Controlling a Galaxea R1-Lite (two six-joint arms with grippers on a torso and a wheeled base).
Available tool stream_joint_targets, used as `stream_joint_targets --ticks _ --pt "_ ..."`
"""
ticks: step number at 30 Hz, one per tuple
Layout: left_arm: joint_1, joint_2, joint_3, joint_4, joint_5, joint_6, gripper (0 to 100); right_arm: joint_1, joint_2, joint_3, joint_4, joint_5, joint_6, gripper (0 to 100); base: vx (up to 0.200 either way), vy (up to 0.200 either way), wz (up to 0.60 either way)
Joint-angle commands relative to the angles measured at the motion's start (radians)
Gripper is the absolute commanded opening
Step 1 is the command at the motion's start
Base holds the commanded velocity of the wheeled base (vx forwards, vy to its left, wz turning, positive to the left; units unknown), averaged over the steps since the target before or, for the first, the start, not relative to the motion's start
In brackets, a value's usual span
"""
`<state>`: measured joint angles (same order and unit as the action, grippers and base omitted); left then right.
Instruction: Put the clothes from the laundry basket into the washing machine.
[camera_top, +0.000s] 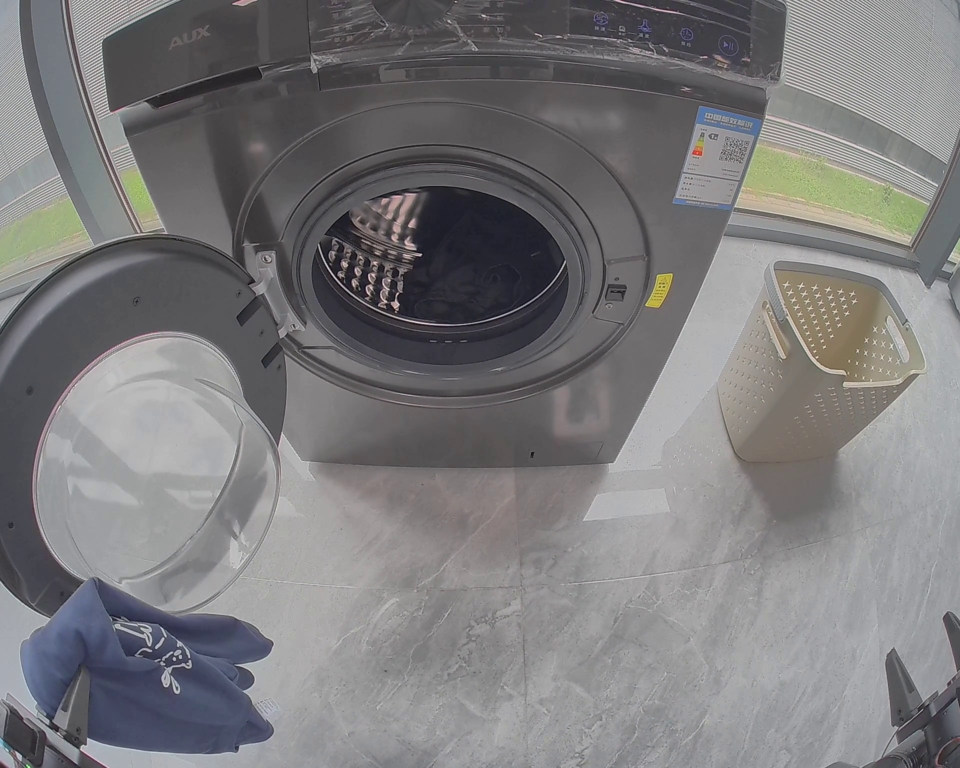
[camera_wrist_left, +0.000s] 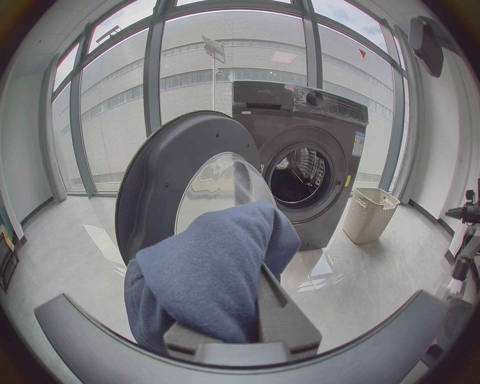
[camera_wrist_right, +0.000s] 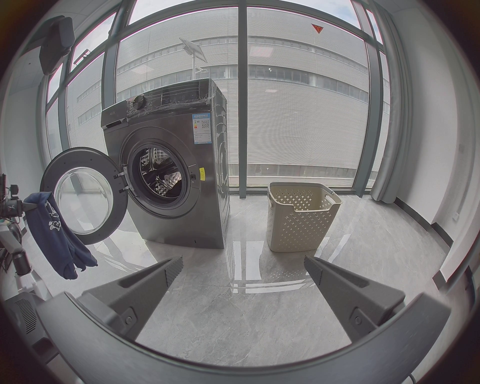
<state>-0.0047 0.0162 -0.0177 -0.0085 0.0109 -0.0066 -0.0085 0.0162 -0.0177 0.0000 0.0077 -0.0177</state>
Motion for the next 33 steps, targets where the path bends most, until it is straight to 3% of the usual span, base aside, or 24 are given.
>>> stream_joint_targets --ticks 1,2,5,10,14,17,22,33 --pt "-0.001 -0.010 -0.088 -0.041 -0.009 -0.052 0 0.001 -0.016 0.018 0.000 0.000 -0.001 100 0.000 0.000 0.00" --pt "-0.009 0.016 -0.145 -0.036 -0.019 -0.066 0 0.001 -0.016 0.018 0.000 0.002 -0.002 100 0.000 0.000 0.00" --pt "-0.024 0.128 -0.179 -0.014 -0.081 -0.061 0 -0.001 -0.016 0.018 0.000 0.002 -0.002 100 0.000 0.000 0.00" --pt "-0.043 0.450 -0.301 -0.123 -0.305 -0.082 0 -0.001 -0.016 0.018 0.000 0.002 -0.002 100 0.000 0.000 0.00" --pt "-0.049 0.682 -0.375 -0.242 -0.387 -0.089 0 -0.001 -0.016 0.018 0.000 0.002 -0.004 100 0.000 0.000 0.00" --pt "-0.106 0.801 -0.404 -0.323 -0.408 -0.085 0 -0.001 -0.016 0.018 0.000 0.002 -0.004 100 0.000 0.000 0.00" --pt "-0.228 0.972 -0.470 -0.410 -0.388 -0.089 0 -0.001 -0.016 0.018 -0.002 0.000 -0.002 100 0.000 0.000 0.00" --pt "-0.348 1.279 -0.639 -0.538 -0.354 -0.093 0 -0.002 -0.016 0.018 -0.002 -0.002 0.002 100 0.000 0.000 0.00"
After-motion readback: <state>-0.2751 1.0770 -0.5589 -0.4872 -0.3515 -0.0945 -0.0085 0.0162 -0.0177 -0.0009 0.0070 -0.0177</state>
